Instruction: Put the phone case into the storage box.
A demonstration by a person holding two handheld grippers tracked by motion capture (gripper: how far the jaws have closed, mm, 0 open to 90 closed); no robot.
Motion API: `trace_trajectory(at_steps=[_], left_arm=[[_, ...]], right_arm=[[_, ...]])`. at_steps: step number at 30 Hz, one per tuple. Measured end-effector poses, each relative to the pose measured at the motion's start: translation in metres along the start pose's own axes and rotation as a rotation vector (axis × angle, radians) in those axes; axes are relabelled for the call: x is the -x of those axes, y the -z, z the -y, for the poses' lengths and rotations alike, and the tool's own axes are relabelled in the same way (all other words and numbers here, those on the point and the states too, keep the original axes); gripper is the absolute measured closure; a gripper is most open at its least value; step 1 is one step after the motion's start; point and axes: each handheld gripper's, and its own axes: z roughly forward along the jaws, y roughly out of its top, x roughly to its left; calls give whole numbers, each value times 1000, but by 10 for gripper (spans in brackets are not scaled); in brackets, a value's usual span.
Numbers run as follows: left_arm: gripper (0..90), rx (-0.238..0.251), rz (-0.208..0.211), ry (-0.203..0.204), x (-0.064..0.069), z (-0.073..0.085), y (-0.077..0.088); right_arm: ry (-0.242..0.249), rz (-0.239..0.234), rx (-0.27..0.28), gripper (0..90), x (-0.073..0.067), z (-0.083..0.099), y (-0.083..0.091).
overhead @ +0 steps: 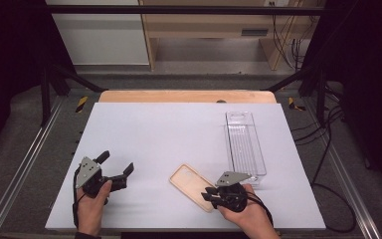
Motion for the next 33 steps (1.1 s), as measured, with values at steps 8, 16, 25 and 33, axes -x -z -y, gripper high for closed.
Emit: trace_trajectory(at_steps=[8, 16, 25, 33], left_arm=[[11, -11, 5, -3, 1, 0, -1], [11, -31, 10, -1, 3, 1, -2], [10, -58, 25, 6, 7, 0, -1], [11, -75, 41, -1, 10, 0, -2]], right_arm=[[7, 37, 140, 486, 0, -11, 9], [14, 61, 203, 346, 2, -16, 13], [11, 151, 306, 77, 12, -18, 24], [-9, 192, 377, 60, 29, -13, 42]])
